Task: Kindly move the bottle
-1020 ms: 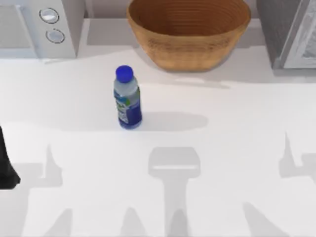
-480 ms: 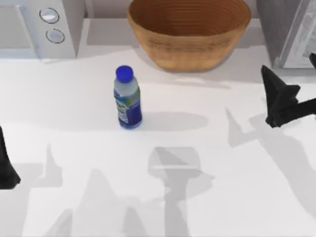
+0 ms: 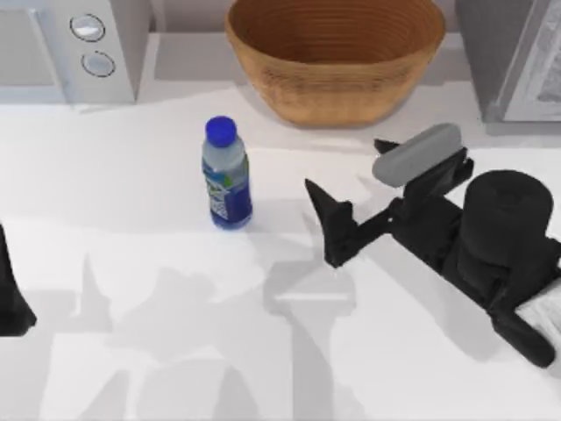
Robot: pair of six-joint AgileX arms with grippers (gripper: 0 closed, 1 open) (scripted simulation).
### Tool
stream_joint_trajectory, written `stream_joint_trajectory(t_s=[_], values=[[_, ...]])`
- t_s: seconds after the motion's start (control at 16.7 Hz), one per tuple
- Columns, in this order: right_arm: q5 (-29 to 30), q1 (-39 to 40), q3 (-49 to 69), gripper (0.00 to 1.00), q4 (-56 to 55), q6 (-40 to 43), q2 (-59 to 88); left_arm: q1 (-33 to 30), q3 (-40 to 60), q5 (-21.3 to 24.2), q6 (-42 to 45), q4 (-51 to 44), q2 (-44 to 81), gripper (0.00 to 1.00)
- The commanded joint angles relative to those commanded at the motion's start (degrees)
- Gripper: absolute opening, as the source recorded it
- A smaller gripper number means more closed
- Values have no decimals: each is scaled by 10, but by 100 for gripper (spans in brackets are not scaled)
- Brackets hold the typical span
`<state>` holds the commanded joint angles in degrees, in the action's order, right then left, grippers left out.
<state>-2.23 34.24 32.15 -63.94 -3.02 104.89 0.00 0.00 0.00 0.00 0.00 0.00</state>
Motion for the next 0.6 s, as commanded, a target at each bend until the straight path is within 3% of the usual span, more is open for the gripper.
stream_joint_trajectory(t_s=[0.6], values=[[9, 73, 88, 100, -151, 31, 216, 0, 0, 0, 0, 0, 0, 100]])
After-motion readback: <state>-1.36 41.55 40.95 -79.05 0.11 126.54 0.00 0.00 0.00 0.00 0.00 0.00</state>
